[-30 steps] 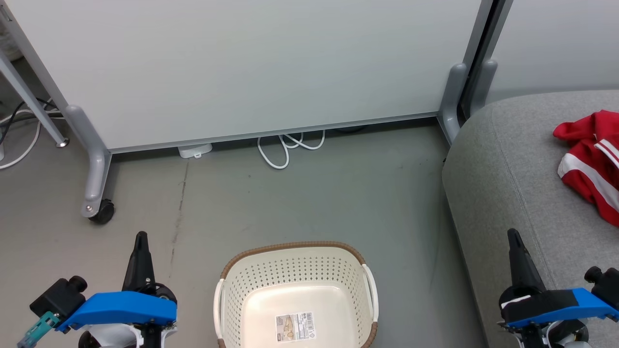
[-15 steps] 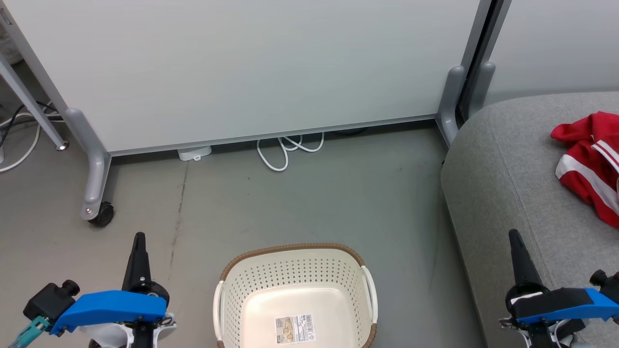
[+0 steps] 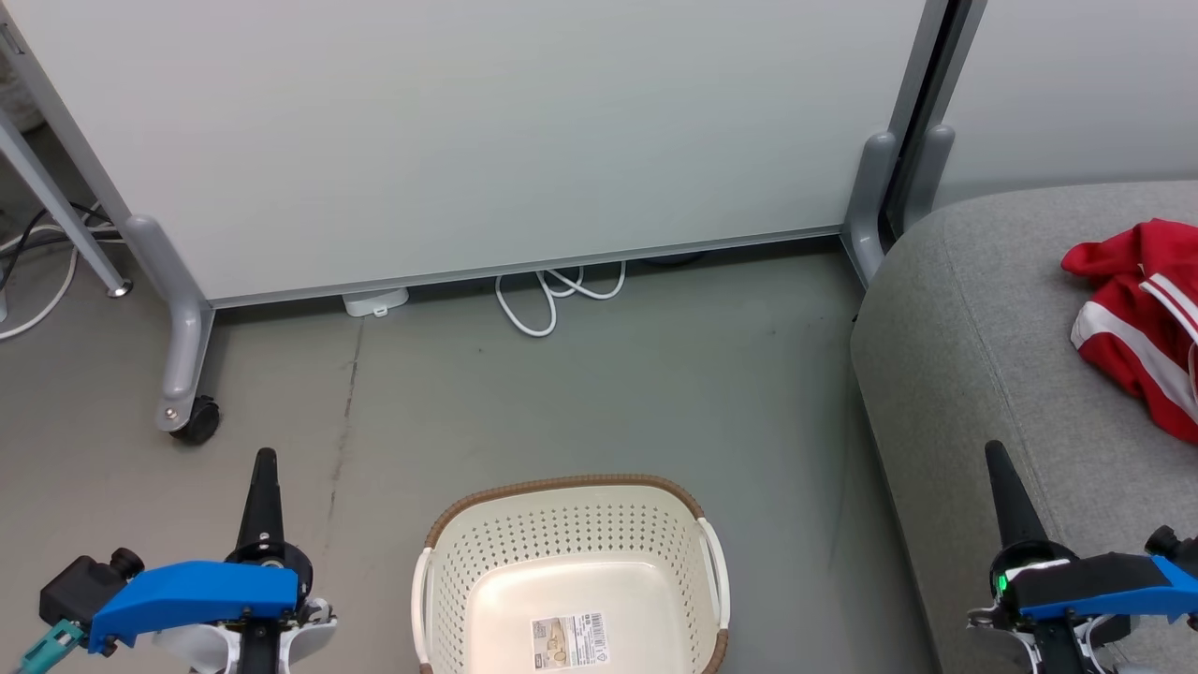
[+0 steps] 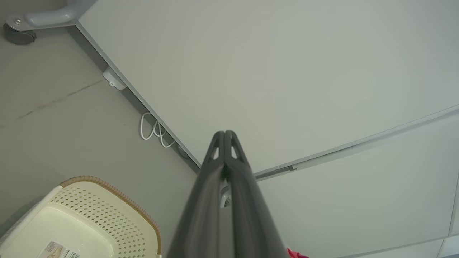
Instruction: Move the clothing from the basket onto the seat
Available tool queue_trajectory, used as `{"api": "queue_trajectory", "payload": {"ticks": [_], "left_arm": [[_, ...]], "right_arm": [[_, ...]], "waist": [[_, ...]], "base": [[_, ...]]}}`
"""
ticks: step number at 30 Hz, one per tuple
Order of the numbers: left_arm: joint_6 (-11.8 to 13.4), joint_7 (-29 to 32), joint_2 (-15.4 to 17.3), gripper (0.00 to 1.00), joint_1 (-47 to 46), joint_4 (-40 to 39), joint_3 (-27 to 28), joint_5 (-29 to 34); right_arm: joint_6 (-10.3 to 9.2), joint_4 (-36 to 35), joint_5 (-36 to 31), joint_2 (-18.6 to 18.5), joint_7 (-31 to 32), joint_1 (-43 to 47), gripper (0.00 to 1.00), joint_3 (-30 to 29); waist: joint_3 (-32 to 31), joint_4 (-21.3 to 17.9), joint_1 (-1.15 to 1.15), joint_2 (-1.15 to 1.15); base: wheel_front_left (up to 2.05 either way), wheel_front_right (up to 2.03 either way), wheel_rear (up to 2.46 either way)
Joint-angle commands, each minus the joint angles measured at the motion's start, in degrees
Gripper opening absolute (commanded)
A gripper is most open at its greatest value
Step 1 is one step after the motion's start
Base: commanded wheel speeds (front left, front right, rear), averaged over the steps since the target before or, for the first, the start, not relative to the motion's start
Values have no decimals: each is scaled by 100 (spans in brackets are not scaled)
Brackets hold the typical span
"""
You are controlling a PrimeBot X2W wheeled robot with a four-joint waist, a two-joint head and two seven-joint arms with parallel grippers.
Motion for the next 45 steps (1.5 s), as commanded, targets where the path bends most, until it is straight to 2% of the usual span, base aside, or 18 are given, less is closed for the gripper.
{"api": "queue_trajectory", "payload": {"ticks": [1, 45], "left_arm": [[-38, 43, 17, 0, -107, -73, 24, -166], [-55, 568, 18, 0, -110, -155, 191, -2281]], "right_arm": [[2, -58, 191, -16, 44, -104, 0, -15], [2, -52, 2344, -18, 587, -140, 0, -97]], "waist": [[-5, -2, 0, 0], [-128, -50, 0, 0]], "base": [[0, 0, 0], [0, 0, 0]]}}
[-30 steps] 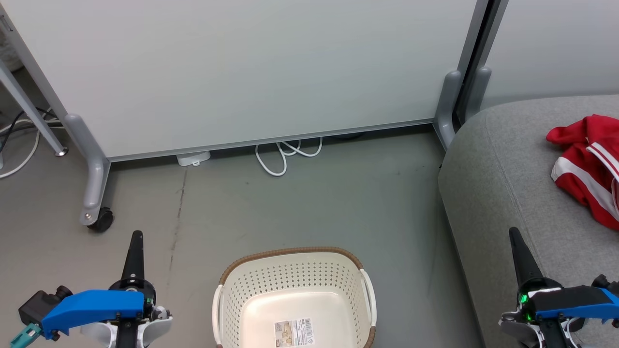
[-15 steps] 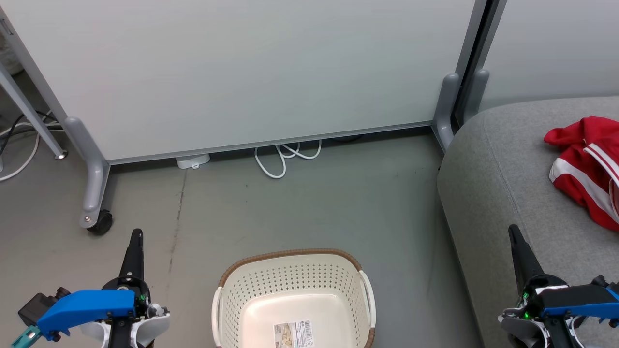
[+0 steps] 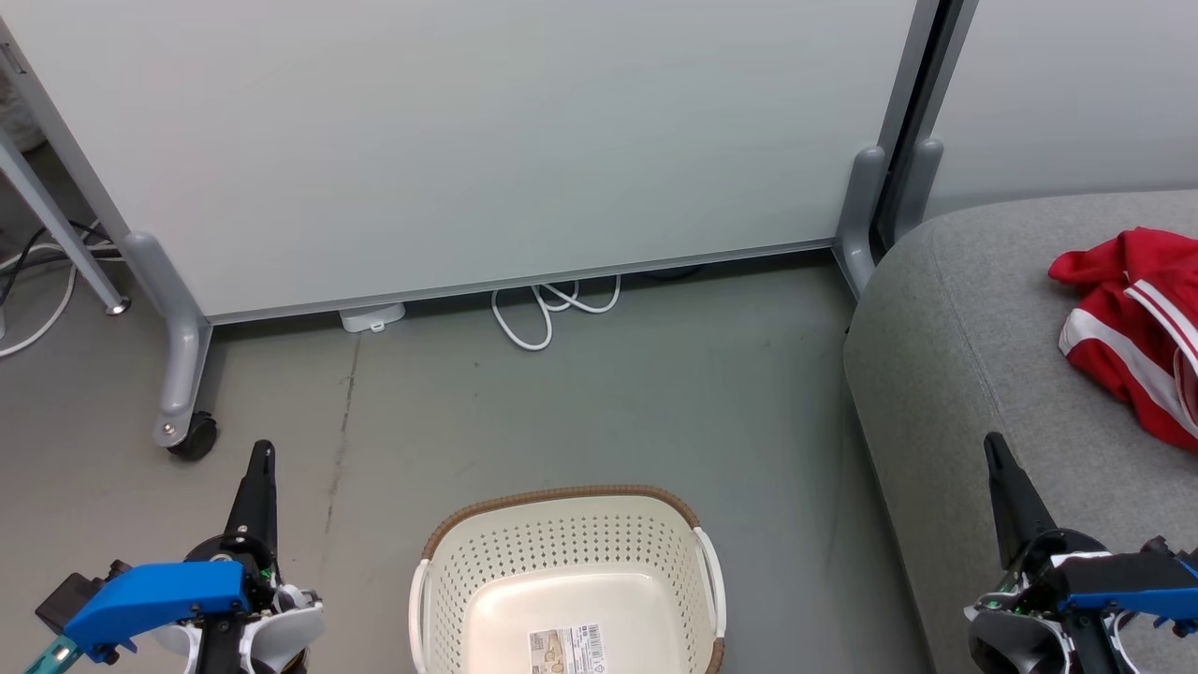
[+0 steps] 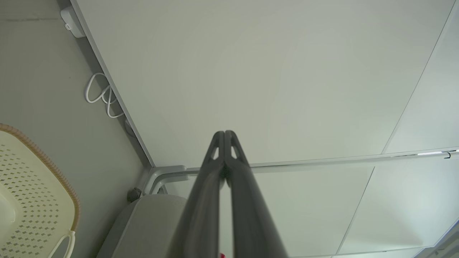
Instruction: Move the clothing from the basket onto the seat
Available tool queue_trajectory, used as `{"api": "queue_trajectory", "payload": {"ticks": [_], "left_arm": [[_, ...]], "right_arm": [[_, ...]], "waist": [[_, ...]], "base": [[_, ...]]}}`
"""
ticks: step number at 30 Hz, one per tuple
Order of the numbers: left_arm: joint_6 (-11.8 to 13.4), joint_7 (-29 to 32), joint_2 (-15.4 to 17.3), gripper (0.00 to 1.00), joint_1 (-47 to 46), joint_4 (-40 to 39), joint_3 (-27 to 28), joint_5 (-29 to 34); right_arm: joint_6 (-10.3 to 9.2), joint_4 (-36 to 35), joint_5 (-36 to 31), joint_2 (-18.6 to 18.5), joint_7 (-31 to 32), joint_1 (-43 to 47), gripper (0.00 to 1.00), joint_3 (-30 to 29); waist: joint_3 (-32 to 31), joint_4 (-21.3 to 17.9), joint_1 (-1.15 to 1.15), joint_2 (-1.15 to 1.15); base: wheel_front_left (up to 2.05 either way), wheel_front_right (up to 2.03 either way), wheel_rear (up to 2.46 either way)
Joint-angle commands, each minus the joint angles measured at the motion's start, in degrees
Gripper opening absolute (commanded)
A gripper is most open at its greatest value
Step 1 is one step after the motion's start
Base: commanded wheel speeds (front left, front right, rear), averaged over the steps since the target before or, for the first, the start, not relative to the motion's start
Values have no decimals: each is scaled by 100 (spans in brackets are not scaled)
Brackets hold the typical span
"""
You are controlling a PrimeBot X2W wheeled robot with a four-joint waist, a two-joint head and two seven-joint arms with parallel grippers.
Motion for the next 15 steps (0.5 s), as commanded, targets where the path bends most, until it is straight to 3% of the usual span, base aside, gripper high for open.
{"api": "queue_trajectory", "payload": {"ticks": [1, 15], "left_arm": [[-45, 28, 14, 0, -78, -35, 21, -109], [-37, 132, 14, 0, -71, -47, 53, -499]], "right_arm": [[2, -23, 113, -16, 33, -79, 0, -18], [2, -21, 510, -16, 139, -88, 0, -31]], "waist": [[-4, -1, 0, 0], [-34, -13, 0, 0]], "base": [[0, 0, 0], [0, 0, 0]]}}
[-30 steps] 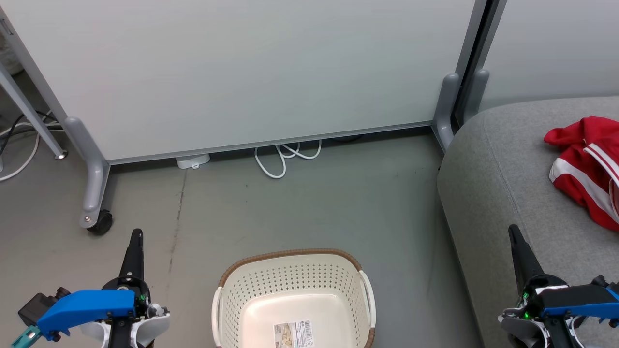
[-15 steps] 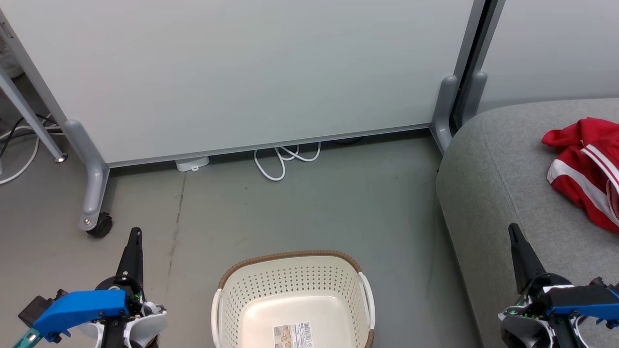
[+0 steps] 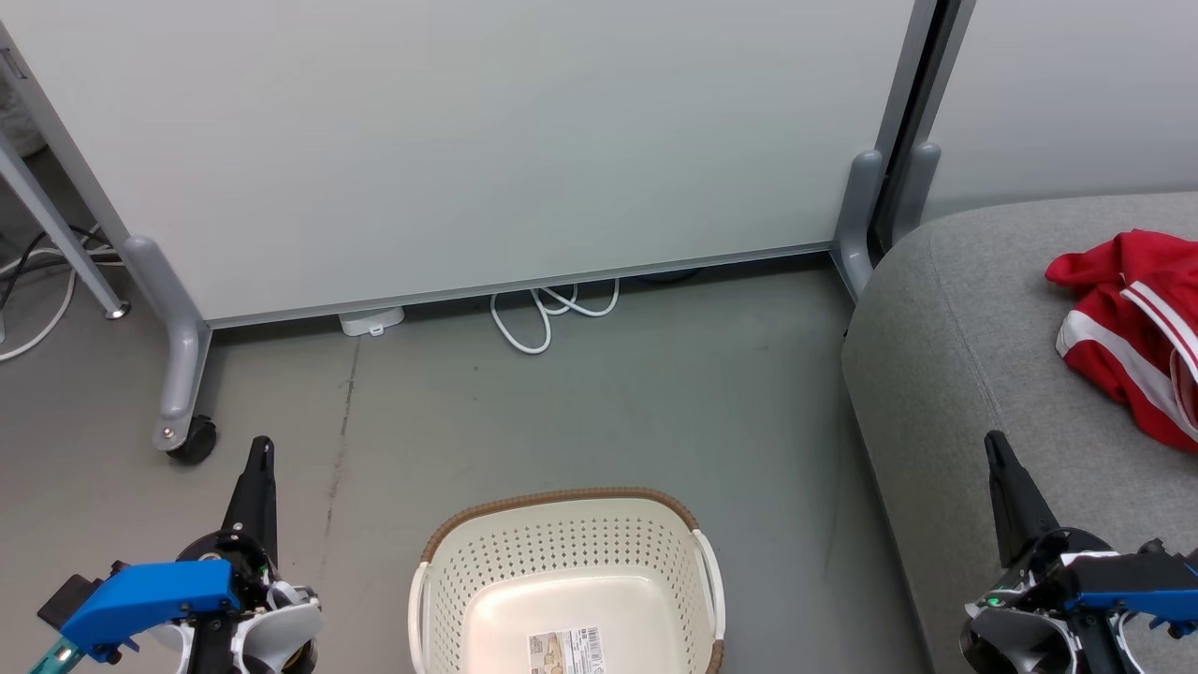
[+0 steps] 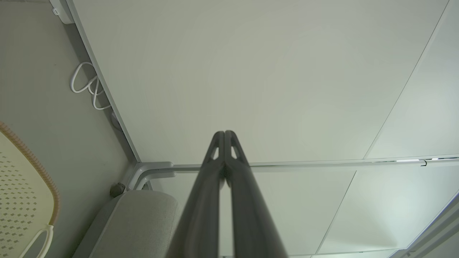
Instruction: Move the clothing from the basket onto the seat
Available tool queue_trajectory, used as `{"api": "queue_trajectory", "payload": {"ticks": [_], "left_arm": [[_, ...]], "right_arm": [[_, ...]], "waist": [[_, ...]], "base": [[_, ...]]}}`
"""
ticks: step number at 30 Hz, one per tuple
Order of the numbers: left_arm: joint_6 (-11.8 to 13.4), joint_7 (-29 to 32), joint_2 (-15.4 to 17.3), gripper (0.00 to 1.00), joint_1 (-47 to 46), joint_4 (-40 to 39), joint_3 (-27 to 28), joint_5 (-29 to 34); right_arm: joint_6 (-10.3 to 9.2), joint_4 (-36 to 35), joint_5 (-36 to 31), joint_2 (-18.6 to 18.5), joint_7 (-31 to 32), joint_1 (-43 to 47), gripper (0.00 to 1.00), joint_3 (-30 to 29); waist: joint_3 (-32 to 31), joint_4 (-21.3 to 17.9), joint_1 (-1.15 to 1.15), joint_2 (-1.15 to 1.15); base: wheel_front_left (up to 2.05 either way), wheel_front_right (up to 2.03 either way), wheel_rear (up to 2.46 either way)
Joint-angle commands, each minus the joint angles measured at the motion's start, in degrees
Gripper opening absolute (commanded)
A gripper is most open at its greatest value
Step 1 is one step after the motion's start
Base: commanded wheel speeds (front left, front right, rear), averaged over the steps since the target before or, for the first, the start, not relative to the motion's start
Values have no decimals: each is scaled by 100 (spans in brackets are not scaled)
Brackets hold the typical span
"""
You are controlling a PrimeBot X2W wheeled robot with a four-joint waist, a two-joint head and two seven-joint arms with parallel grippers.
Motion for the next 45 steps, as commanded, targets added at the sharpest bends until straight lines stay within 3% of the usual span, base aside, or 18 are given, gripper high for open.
{"api": "queue_trajectory", "payload": {"ticks": [1, 45], "left_arm": [[-21, 22, 13, 0, -55, -20, 14, -11], [-21, 20, 13, 0, -54, -21, 12, -13]], "right_arm": [[2, -15, 14, -15, 20, -80, 0, -10], [2, -15, 15, -15, 18, -79, 0, -9]], "waist": [[0, 0, 0, 0], [0, 0, 0, 0]], "base": [[0, 0, 0], [0, 0, 0]]}}
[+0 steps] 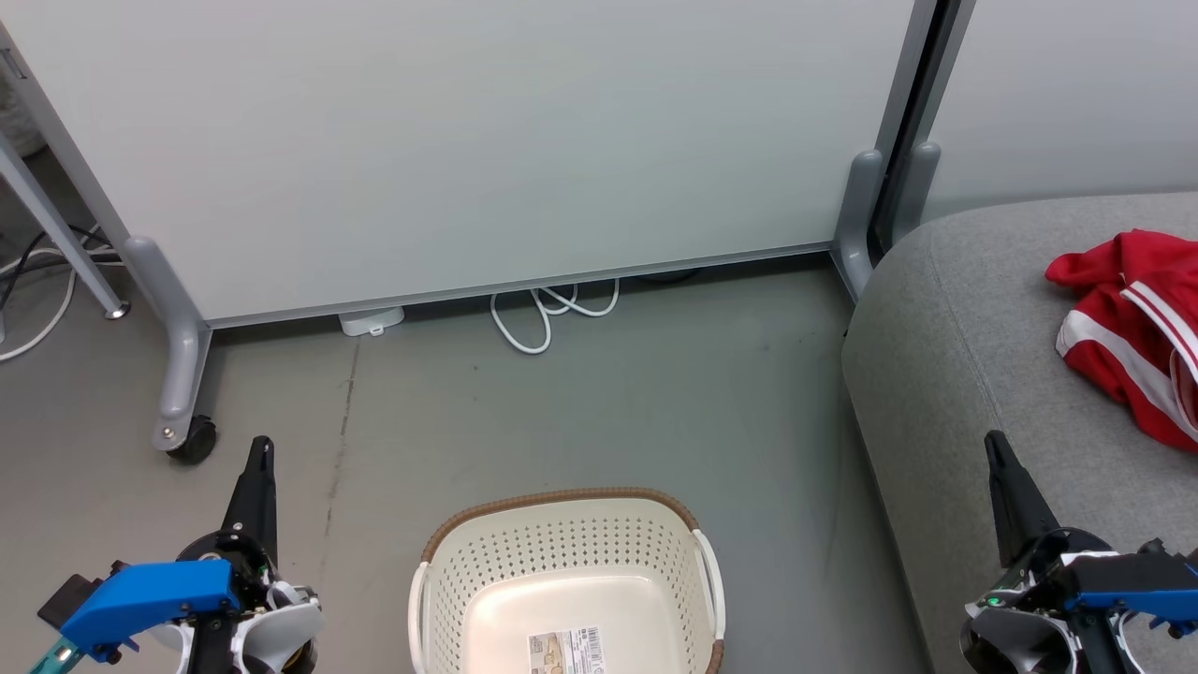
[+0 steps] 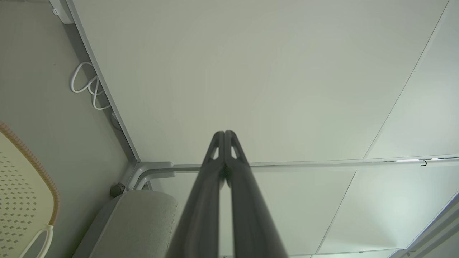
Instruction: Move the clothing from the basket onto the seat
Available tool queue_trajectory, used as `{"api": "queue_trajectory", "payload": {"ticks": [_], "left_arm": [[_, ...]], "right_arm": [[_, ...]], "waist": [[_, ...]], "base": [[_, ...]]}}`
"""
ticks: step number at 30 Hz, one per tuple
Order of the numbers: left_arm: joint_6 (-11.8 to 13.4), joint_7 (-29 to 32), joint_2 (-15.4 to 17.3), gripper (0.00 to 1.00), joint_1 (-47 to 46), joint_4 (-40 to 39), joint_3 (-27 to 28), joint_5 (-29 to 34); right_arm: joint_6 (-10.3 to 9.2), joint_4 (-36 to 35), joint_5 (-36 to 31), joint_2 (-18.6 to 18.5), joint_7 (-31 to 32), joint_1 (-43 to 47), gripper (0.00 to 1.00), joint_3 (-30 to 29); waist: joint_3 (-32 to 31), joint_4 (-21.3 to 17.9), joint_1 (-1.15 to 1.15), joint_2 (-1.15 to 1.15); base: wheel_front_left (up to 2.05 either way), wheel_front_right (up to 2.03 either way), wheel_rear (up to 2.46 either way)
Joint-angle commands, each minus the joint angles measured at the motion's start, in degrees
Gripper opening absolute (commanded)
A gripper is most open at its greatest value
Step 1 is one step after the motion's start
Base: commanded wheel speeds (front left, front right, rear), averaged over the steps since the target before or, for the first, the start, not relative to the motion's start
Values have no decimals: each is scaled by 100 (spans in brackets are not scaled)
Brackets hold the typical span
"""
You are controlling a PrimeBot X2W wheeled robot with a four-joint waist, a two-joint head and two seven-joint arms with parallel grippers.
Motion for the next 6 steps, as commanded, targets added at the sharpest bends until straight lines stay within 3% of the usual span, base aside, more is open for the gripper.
{"api": "queue_trajectory", "payload": {"ticks": [1, 6], "left_arm": [[-21, 20, 13, 0, -53, -20, 12, -13], [-21, 20, 13, 0, -53, -20, 12, -13]], "right_arm": [[2, -15, 15, -15, 18, -78, 0, -9], [2, -15, 15, -15, 18, -78, 0, -8]], "waist": [[0, 0, 0, 0], [0, 0, 0, 0]], "base": [[0, 0, 0], [0, 0, 0]]}}
